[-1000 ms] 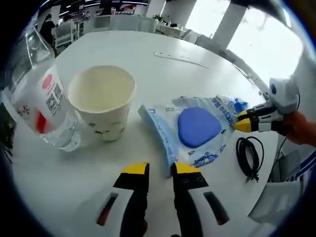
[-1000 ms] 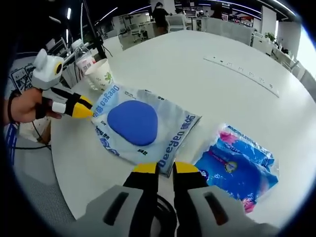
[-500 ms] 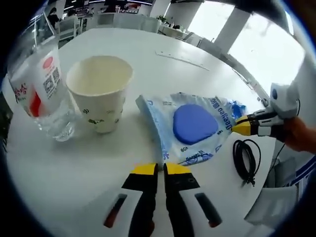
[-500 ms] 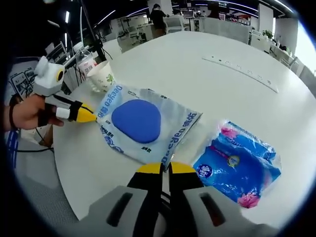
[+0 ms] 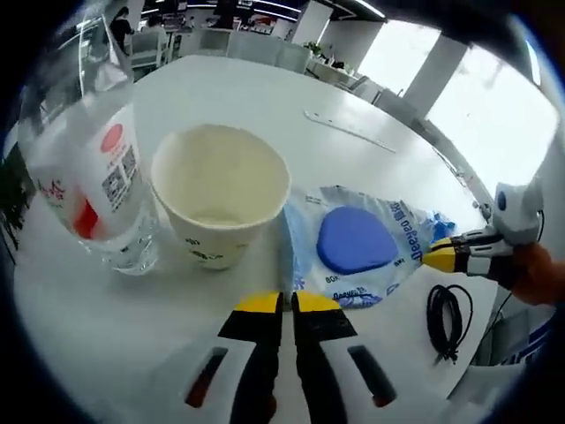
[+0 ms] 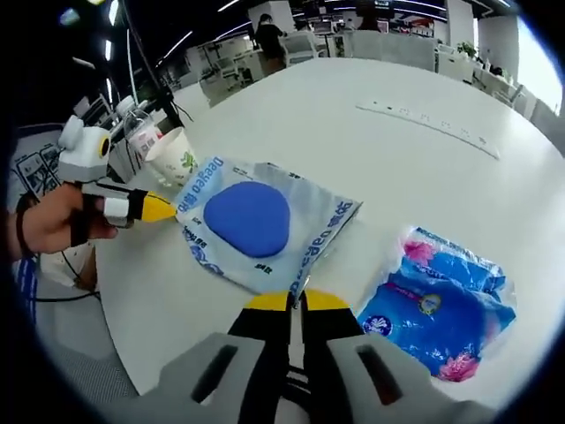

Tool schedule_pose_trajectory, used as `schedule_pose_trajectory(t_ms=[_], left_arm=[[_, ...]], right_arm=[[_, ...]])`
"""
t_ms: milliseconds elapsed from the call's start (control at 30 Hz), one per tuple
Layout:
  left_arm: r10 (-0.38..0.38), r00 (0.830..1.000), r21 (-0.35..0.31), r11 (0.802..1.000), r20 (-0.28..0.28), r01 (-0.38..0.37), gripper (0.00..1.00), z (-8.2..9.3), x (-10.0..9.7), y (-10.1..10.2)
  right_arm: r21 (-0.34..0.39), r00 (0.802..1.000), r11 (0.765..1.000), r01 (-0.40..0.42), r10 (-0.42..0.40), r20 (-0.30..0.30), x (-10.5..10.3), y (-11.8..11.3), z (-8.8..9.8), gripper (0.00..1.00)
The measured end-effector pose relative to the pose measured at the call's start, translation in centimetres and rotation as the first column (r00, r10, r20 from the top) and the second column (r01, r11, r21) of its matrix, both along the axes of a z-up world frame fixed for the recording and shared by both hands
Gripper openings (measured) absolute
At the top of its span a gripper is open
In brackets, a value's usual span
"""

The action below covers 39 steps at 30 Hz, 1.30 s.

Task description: Arrange the tabletop items into an orderly group along one side of the table until the central work area is clear of visible clutter.

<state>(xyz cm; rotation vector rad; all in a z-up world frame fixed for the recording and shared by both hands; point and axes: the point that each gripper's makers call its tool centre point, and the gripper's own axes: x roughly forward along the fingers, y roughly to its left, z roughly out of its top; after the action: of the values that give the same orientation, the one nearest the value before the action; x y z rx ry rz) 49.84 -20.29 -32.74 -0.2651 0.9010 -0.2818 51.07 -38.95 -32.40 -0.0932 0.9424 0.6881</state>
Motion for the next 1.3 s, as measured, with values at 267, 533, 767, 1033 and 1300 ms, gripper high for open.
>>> schedule_pose_trajectory(t_ms=[267, 533, 767, 1033, 1300], left_arm=[[0.035, 0.999, -0.011, 0.999, 0.001, -0.035, 0.02, -0.1, 0.5, 0.9], [0.033, 0.999, -0.014, 0.999, 0.0, -0.033, 0.02, 0.0, 0.2, 1.0], [0.055, 0.998, -0.044, 0.997, 0.0, -0.055, 0.06, 0.2, 0.0, 1.2], [0.071, 0.997, -0.066, 0.995, 0.009, -0.071, 0.13, 0.8, -0.2, 1.6], [0.076, 0.997, -0.059, 0.995, 0.021, -0.075, 0.13, 1.5, -1.0, 1.8]], right_arm=[[0.016, 1.0, 1.0, 0.008, -0.008, -0.004, 0.1, 0.7, 0.0, 0.01], [0.012, 1.0, 1.0, 0.003, -0.003, -0.003, -0.3, 0.8, 0.0, 0.01], [0.011, 1.0, 1.0, -0.002, 0.003, -0.028, -0.6, 0.5, -0.2, 0.03], [0.002, 1.0, 1.0, 0.006, -0.006, -0.02, -0.9, -0.7, 0.4, 0.06], [-0.007, 1.0, 1.0, 0.023, -0.023, 0.003, -1.7, -2.5, 1.3, 0.05]])
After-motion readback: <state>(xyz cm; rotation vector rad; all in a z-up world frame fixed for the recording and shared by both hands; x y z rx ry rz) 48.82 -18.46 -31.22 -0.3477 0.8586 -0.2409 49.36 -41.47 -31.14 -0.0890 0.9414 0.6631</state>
